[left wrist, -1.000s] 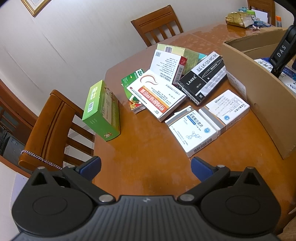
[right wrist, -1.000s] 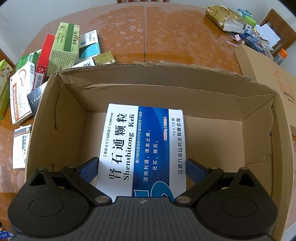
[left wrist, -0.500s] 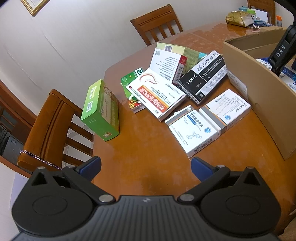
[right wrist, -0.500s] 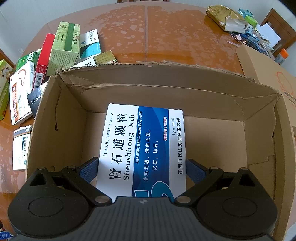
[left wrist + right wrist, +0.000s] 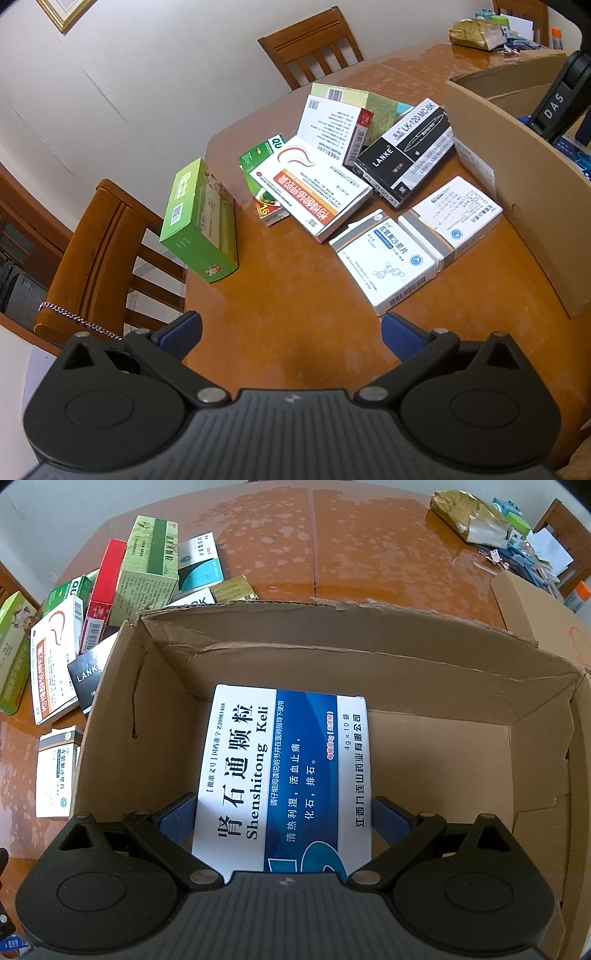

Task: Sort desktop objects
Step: 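Carry the white-blue box with the right gripper into the cardboard box, then lower the white-blue box into the cardboard box and open the right gripper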

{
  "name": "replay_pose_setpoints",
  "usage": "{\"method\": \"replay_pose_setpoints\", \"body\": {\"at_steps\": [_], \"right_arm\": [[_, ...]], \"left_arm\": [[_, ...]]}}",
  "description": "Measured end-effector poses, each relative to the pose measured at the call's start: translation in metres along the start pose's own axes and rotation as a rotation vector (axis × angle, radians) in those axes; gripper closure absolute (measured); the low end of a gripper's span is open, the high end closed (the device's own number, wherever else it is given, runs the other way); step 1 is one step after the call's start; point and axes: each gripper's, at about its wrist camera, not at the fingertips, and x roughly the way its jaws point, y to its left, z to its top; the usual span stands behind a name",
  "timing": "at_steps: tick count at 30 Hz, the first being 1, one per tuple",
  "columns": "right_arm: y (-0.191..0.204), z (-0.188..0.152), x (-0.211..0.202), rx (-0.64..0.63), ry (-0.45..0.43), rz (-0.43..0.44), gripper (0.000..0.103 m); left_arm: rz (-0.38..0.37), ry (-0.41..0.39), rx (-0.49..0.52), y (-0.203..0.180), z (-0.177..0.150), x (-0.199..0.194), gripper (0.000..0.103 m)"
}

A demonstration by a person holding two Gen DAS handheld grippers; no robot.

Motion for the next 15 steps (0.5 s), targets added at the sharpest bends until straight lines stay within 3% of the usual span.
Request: {"method": "replay_pose_setpoints", "body": {"at_steps": [15], "right_arm": [[-0.0041, -0.001, 0.0049, 0.031, 0.013, 0.004, 0.002]], "left_arm": [[-0.005, -0.006, 0.007, -0.0013, 0.0002, 0.0002, 0.0]]}}
